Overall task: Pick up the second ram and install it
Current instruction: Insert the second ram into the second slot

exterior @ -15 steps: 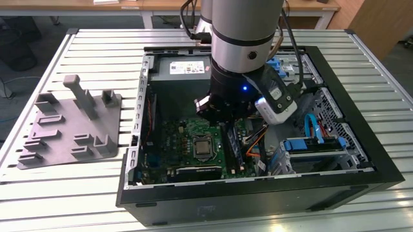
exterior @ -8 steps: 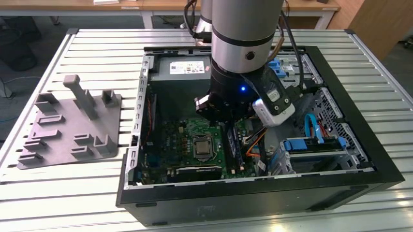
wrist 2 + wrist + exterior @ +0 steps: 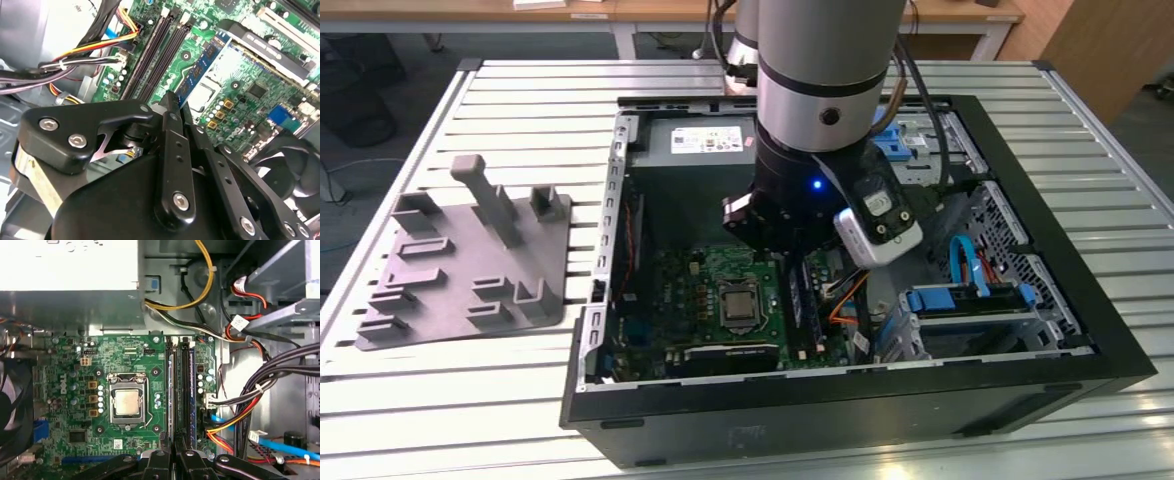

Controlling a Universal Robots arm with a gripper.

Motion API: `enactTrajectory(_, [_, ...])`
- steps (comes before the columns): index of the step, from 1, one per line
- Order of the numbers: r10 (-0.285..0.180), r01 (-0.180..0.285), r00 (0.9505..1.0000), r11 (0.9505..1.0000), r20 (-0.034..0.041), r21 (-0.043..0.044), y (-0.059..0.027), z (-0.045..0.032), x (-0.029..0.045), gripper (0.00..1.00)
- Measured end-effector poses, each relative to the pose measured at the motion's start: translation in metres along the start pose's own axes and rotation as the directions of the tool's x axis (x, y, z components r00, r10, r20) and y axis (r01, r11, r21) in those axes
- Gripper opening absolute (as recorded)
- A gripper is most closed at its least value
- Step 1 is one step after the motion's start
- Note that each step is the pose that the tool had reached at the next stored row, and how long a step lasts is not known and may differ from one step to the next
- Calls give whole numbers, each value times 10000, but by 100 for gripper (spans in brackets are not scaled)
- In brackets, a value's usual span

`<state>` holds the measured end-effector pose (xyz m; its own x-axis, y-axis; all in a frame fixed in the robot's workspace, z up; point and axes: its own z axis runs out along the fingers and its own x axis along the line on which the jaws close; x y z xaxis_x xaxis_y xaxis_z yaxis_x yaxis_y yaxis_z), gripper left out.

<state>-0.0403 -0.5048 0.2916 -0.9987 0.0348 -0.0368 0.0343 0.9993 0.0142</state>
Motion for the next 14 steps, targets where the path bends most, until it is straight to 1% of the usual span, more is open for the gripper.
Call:
enactTrajectory(3, [325, -325, 9995, 9995, 5, 12, 0, 3, 0, 14])
enactTrajectory(8, [785, -786, 9969, 9969, 12, 29, 0, 7, 0, 14])
enactTrajectory(14, [877, -877, 9961, 9961, 14, 32, 0, 8, 0, 14])
